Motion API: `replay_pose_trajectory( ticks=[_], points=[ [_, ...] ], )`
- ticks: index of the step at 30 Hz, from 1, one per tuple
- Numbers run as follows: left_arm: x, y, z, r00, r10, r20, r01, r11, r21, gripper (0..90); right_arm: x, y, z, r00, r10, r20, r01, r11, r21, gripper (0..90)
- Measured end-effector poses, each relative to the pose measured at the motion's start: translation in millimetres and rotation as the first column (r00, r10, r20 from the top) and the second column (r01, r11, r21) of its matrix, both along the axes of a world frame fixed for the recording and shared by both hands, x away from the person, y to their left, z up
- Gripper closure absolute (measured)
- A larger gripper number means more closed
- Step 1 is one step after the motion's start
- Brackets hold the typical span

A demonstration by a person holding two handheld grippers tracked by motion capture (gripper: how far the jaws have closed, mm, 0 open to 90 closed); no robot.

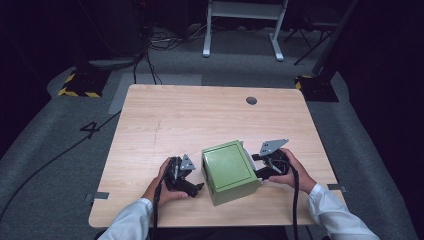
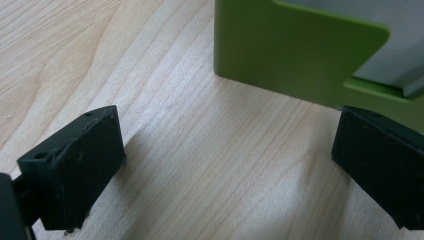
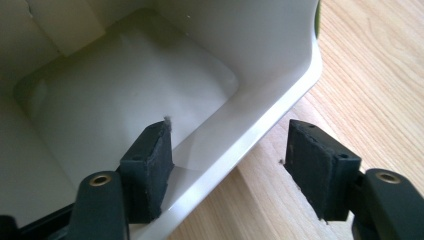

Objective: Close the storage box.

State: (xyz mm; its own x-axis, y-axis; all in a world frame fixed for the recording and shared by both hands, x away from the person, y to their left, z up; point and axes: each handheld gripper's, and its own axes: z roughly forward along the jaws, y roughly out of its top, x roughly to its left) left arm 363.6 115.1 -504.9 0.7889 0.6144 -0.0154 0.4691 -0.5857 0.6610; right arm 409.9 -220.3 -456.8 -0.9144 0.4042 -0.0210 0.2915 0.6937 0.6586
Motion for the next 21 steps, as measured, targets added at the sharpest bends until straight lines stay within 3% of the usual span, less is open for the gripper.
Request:
replay_pose_trajectory(
  ticks=[13,21],
  points=[
    [-2.8,30.3,-0.3,0.9993,0.036,0.002,-0.036,0.9993,0.0,0.6,-0.1,-10.4,3.9,0.9998,-0.002,0.02,0.002,1.0,-0.013,28.4],
    [-5.2,41.4,-0.3,0.9986,0.052,0.003,-0.052,0.9986,0.002,0.6,-2.6,-21.3,10.9,0.9987,-0.03,0.042,0.031,0.999,-0.016,22.4]
  ],
)
